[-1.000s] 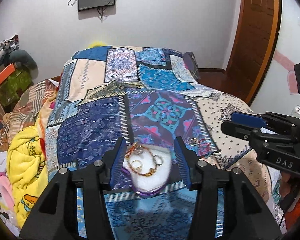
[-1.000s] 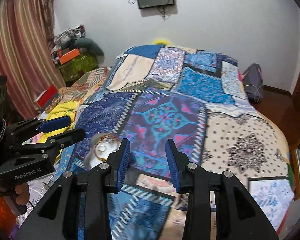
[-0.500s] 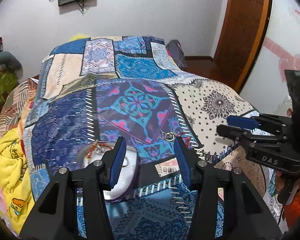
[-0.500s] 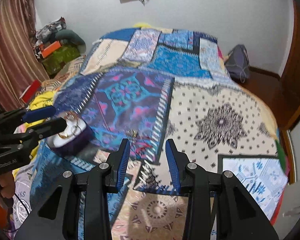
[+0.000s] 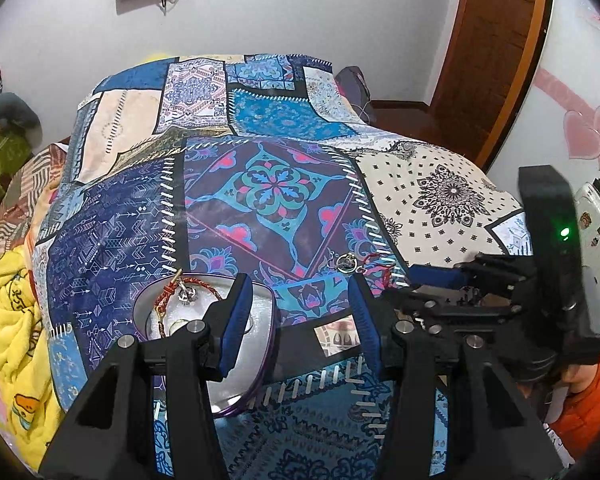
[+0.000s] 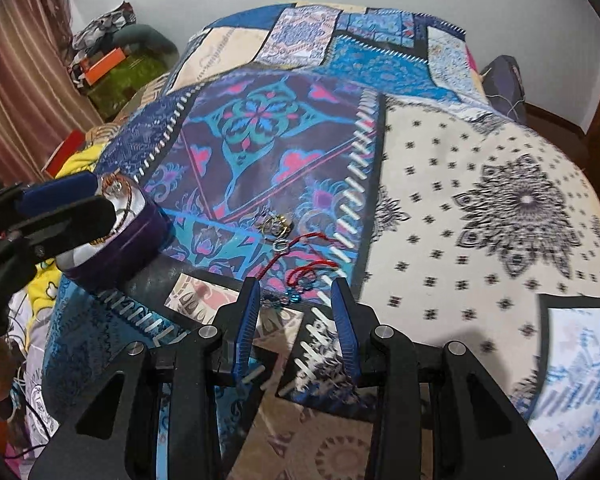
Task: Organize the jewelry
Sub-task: 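Grasp the beaded red-string bracelet with the right gripper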
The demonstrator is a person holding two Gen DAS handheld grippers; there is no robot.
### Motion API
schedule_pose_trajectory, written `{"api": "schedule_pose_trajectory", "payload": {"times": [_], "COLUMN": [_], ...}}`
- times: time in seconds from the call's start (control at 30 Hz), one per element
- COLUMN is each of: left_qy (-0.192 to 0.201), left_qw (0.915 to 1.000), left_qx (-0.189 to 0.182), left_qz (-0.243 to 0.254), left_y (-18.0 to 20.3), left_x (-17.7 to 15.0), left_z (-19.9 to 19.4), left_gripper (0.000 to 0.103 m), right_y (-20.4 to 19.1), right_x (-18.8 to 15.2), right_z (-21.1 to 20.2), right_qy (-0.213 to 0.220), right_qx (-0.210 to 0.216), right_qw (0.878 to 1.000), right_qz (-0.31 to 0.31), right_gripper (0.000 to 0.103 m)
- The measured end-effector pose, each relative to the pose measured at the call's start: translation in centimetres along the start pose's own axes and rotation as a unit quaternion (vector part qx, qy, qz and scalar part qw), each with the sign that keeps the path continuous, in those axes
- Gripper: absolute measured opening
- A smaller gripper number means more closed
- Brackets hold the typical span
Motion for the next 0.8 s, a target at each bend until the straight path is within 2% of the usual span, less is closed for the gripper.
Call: {"api": "schedule_pose_trajectory", "payload": {"times": [0.1,0.17,0.23,0.27,0.43,0.67,0.8], "left_qy": [0.001,0.002,0.002,0.002,0.000,-0.007,-0.022], "left_qw": [1.0000,1.0000,1.0000,1.0000,1.0000,0.9994,0.9983], "left_qx": [0.000,0.000,-0.002,-0.002,-0.009,-0.031,-0.051], "left_qz": [-0.002,-0.002,-0.002,-0.001,0.001,0.011,0.014], "left_y": [-0.2,-0.2,-0.1,0.0,0.6,2.3,3.7], "left_x": [0.0,0.0,0.0,0.0,0.0,-0.1,-0.3], "left_z": [0.1,0.2,0.3,0.3,0.3,0.6,1.6], "left_gripper": [0.049,0.049,0.049,0.049,0.049,0.049,0.041], "right_y": [0.3,0.8,0.9,0.8,0.4,2.0,2.8], "right_x": [0.0,0.1,0.0,0.0,-0.5,0.0,0.4], "right_z": [0.5,0.7,0.9,0.9,0.3,-2.9,-5.2], "right_qy": [0.007,0.009,0.007,0.008,0.014,0.053,0.080], "right_qx": [-0.002,-0.016,-0.018,-0.018,-0.029,-0.038,-0.045], "right_qw": [1.000,1.000,1.000,1.000,0.999,0.998,0.996], "right_qz": [0.005,0.006,0.009,0.007,-0.008,0.012,0.019], "right_gripper": [0.033,0.028,0.017,0.007,0.007,0.007,0.007]}}
Point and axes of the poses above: each gripper's, at about its wrist camera, not at the fingertips, and z roughly the way its jaws point, y to its right, x to its top, the point moved 4 cm from there along z, roughly the way its jaws point
